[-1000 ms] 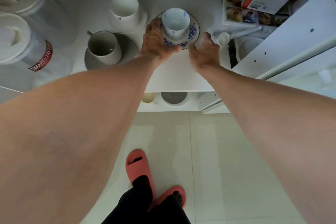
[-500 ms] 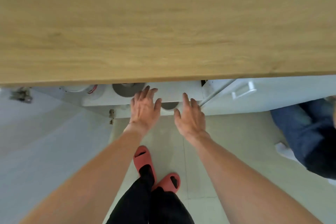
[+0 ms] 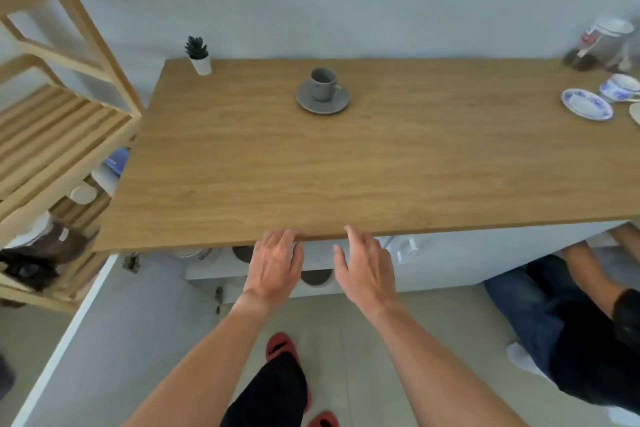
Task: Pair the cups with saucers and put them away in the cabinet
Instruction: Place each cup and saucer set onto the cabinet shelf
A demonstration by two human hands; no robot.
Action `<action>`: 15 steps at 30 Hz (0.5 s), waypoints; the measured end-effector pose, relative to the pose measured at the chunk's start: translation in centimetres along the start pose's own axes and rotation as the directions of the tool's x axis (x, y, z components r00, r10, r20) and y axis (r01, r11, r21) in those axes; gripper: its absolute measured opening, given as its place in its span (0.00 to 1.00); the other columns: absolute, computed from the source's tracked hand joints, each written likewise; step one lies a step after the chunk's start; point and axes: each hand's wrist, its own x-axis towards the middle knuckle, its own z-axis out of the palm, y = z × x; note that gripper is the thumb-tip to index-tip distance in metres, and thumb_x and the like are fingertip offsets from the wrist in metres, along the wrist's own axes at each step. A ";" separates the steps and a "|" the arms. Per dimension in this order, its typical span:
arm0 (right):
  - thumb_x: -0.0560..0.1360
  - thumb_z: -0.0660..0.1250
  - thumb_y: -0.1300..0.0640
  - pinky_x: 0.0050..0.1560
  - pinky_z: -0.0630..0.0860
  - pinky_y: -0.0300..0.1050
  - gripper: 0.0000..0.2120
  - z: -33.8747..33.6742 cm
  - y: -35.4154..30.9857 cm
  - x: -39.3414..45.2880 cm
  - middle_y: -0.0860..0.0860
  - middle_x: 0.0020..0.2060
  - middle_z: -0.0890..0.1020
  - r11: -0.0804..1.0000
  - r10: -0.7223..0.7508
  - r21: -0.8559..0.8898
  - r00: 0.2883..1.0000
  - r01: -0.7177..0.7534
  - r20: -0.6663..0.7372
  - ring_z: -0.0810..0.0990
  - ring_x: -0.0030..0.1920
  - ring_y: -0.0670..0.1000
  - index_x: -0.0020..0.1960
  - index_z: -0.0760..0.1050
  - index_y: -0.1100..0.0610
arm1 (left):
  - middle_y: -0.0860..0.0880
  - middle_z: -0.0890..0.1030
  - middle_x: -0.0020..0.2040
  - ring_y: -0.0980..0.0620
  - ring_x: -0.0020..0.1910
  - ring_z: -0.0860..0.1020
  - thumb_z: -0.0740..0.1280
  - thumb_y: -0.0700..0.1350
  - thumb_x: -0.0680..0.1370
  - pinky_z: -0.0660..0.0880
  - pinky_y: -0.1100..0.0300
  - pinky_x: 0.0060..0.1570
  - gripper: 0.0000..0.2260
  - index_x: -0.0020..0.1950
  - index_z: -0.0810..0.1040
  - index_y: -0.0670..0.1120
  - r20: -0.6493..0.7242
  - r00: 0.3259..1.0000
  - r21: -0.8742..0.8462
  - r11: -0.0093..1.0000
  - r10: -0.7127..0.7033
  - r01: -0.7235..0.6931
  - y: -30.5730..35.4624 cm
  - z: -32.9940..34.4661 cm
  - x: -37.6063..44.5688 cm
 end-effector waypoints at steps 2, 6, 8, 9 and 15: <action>0.81 0.60 0.50 0.52 0.76 0.53 0.20 -1.0 -0.1 2.3 0.56 0.53 0.80 1.000 -0.013 0.003 1.000 0.013 -0.016 0.79 0.53 0.59 0.70 0.69 0.57 | 0.49 0.82 0.51 0.46 0.52 0.77 0.60 0.45 0.80 0.74 0.52 0.50 0.09 0.57 0.76 0.47 -0.048 0.999 -0.011 1.000 0.000 -0.001 -0.1 -0.3 2.1; 0.82 0.57 0.49 0.56 0.76 0.53 0.22 -2.0 -0.5 8.9 0.56 0.60 0.76 0.994 0.090 0.057 0.996 -0.090 0.007 0.78 0.57 0.57 0.74 0.63 0.55 | 0.47 0.82 0.53 0.45 0.54 0.78 0.62 0.44 0.79 0.73 0.51 0.52 0.10 0.60 0.76 0.46 -0.135 0.989 -0.033 0.997 -0.067 0.063 -0.8 -0.1 8.0; 0.82 0.58 0.50 0.55 0.75 0.52 0.23 -2.1 -0.9 12.7 0.56 0.63 0.74 0.971 0.173 0.157 0.984 -0.179 0.051 0.77 0.59 0.58 0.75 0.60 0.53 | 0.46 0.82 0.54 0.44 0.54 0.78 0.63 0.43 0.79 0.72 0.50 0.53 0.10 0.60 0.76 0.46 -0.168 0.980 -0.062 0.993 -0.106 0.097 -1.5 0.4 11.5; 0.82 0.58 0.51 0.55 0.74 0.51 0.23 -2.0 -1.0 14.8 0.56 0.64 0.72 0.949 0.214 0.220 0.974 -0.225 0.074 0.77 0.60 0.59 0.76 0.60 0.53 | 0.46 0.81 0.54 0.44 0.54 0.77 0.64 0.43 0.78 0.72 0.50 0.53 0.10 0.60 0.76 0.46 -0.181 0.976 -0.080 0.991 -0.121 0.108 -1.9 0.8 13.3; 0.80 0.62 0.56 0.54 0.74 0.45 0.26 0.2 -0.6 27.9 0.58 0.63 0.75 0.757 0.378 0.503 0.908 -0.416 0.182 0.79 0.60 0.59 0.76 0.59 0.51 | 0.46 0.80 0.55 0.44 0.56 0.76 0.64 0.44 0.78 0.71 0.50 0.58 0.11 0.60 0.75 0.45 -0.189 0.966 -0.202 0.970 -0.175 0.137 -4.1 3.6 25.0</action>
